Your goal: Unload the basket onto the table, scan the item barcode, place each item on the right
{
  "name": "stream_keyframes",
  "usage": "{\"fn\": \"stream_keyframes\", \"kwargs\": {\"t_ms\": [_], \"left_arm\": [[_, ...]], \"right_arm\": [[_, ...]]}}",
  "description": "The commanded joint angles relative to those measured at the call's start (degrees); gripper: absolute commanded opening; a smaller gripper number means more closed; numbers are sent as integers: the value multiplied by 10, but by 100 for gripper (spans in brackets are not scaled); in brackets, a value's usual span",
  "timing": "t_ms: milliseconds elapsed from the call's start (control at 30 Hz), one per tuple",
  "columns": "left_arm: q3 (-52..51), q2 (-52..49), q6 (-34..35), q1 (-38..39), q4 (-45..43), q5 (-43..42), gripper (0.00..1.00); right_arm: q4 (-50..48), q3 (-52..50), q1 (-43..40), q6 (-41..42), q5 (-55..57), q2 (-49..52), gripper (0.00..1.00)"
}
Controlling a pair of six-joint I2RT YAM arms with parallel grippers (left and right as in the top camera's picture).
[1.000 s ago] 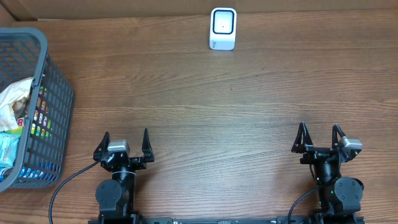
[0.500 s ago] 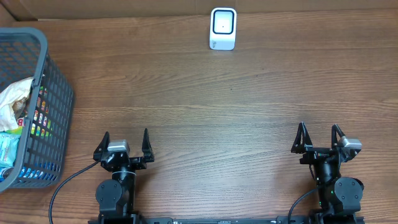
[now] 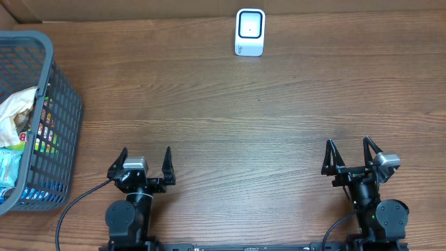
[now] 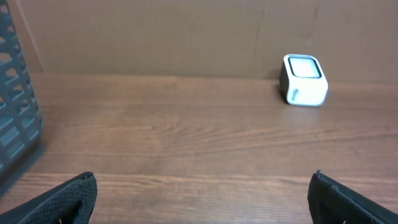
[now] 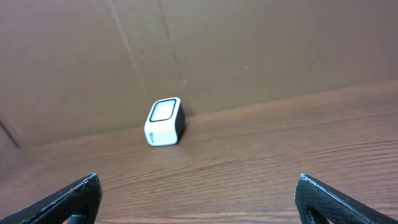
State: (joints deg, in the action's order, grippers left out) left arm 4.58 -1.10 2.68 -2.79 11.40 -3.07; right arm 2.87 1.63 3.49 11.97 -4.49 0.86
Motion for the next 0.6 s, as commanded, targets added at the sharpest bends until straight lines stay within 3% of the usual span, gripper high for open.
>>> {"fn": "stream_keyframes", "kwargs": {"t_ms": [0, 300, 567], "left_arm": [[70, -20, -4, -6, 29, -15, 100], [234, -165, -14, -6, 107, -31, 100], [443, -348, -24, -6, 210, -61, 100]], "right_arm": [[4, 48, 3, 0, -19, -3, 100], [52, 150, 3, 0, -36, 73, 100], [170, 331, 3, -3, -36, 232, 100]]}}
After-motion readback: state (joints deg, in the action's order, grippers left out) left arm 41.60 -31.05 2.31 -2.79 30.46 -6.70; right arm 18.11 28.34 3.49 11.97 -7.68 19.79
